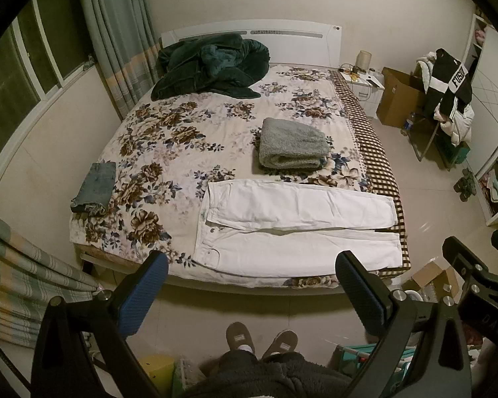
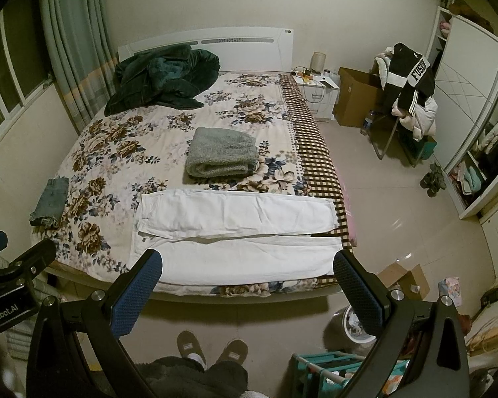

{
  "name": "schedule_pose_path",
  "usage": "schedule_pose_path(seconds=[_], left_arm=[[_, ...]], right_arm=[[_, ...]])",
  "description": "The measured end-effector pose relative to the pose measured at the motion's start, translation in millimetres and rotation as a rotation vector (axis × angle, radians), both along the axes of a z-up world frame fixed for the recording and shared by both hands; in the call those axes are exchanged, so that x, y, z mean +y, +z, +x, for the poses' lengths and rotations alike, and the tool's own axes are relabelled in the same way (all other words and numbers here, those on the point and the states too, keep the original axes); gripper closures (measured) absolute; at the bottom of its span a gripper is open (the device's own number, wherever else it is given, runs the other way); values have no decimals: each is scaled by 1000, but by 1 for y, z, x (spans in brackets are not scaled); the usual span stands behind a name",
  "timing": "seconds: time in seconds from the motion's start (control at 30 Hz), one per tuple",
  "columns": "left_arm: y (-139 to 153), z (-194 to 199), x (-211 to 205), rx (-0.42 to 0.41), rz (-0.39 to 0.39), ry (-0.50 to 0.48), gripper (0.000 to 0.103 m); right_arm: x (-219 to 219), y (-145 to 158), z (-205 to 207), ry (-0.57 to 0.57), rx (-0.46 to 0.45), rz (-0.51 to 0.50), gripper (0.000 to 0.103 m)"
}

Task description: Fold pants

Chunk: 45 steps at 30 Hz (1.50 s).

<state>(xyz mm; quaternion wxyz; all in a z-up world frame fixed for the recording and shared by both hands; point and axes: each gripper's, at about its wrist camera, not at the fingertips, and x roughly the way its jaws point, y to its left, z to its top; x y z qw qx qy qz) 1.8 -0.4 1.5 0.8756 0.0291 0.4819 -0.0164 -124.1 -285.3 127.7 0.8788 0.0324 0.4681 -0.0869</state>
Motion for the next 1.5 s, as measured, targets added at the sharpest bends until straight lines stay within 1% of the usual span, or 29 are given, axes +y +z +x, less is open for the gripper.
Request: schedule_pose_path(seconds=[0.1,0.27,0.3,0.4,0.43,0.5,0.53,0.6,0.63,0.67,0.7,0.77,0.8,0.83,0.9,0.93,0.97,1.0,1.03,1.07,1.1,1.17,1.2,1.3,1.37,1.4,1.43,1.47,1.5], left_arm=[[0,0,0,-1,-1,2,0],[-1,-1,0,0,-1,2,0],[-1,-1,0,1,-1,2,0],[-2,-1,-1,-15,3,0,0],[-1,-2,0,-46,13,4,0],[-3,1,1,-65,29,25,0],[-5,5,2,-67,33,36,0],[-28,32,-13,-69,48,61,0],[-32,40,-12,-80,61,74,0],[-36,49,-11,-90,71,85,0],[-42,58,-10,-94,87,98,0],[-46,72,-12,-121,127,120,0],[-52,81,-7,-126,144,128,0],[-60,90,-7,-108,167,136,0],[-72,104,-8,-78,157,142,0],[-79,113,-9,-67,161,150,0],[-87,123,-11,-45,165,150,0],[-95,133,-12,-27,170,153,0],[-105,140,-15,-2,161,157,0],[-116,154,-15,19,165,160,0],[-121,167,-17,29,140,161,0],[-143,195,-17,78,148,175,0],[-156,206,-19,111,144,178,0],[-194,250,-13,208,110,217,0],[-225,284,-6,298,79,264,0],[-244,304,-1,345,52,295,0],[-261,322,4,385,33,324,0],[-280,338,9,428,17,354,0],[-292,350,12,448,5,376,0]], right_arm=[[3,9,-2,3,2,-1,0],[3,6,-3,2,1,-2,0],[5,15,5,3,2,0,0],[4,20,7,2,7,5,0],[1,20,8,-2,12,8,0],[-5,17,18,-16,16,14,0],[-11,11,25,-28,18,14,0],[-20,-1,39,-46,29,5,0],[-26,-26,51,-57,38,5,0],[-26,-26,51,-57,38,5,0],[-32,-36,61,-68,45,4,0],[-52,-76,94,-80,76,9,0],[-60,-88,104,-85,84,9,0],[-65,-97,114,-89,96,7,0],[-77,-119,137,-95,110,7,0],[-77,-119,137,-95,110,7,0],[-90,-149,160,-104,123,3,0],[-96,-161,174,-106,127,8,0],[-96,-161,174,-106,127,8,0],[-102,-175,185,-117,135,7,0],[-114,-205,210,-139,157,17,0],[-125,-233,231,-171,183,35,0],[-135,-249,250,-193,203,54,0],[-163,-297,295,-257,252,98,0],[-185,-330,325,-303,284,118,0],[-201,-354,349,-339,315,140,0],[-201,-354,349,-339,315,140,0],[-211,-367,359,-361,331,156,0],[-227,-392,382,-397,361,183,0]])
